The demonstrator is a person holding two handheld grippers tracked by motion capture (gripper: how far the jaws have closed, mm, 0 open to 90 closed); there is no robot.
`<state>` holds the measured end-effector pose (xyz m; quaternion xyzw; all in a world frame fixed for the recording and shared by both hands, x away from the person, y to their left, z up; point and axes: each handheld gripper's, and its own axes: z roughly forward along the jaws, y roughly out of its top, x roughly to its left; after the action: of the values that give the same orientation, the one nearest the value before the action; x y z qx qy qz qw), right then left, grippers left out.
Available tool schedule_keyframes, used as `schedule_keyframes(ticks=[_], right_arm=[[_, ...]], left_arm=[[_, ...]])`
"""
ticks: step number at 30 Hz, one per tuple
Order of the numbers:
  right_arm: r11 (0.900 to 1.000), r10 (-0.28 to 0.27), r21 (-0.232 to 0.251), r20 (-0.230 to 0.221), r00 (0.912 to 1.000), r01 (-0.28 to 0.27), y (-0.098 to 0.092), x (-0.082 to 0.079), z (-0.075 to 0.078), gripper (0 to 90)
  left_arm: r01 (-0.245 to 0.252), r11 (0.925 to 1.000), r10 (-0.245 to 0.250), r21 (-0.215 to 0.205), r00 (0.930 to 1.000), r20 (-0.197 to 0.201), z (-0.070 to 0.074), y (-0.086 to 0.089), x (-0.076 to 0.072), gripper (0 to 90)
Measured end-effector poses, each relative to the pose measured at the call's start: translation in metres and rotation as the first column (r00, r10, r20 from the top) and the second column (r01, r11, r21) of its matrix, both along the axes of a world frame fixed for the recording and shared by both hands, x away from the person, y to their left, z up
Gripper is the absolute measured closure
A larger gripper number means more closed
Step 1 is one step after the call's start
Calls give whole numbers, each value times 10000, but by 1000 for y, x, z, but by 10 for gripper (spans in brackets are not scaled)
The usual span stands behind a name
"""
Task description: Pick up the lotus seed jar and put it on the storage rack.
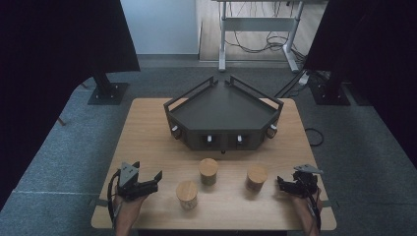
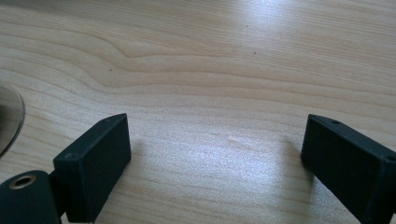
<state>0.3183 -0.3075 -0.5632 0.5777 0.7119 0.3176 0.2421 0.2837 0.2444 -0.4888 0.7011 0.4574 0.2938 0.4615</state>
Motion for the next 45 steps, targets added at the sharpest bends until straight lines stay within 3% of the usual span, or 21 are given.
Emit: schedule_keyframes(ticks=[28,45], right_arm=[[10000,29,1,3,10000,-29,0,0,0,78],[10000,44,0,2,10000,-44,0,0,0,78]], left_arm=[[454,9988,-447,-201,9983,366,12,-10,-11,59],[684,9977,-682,-19,9964,506,15,-18,-16,51]])
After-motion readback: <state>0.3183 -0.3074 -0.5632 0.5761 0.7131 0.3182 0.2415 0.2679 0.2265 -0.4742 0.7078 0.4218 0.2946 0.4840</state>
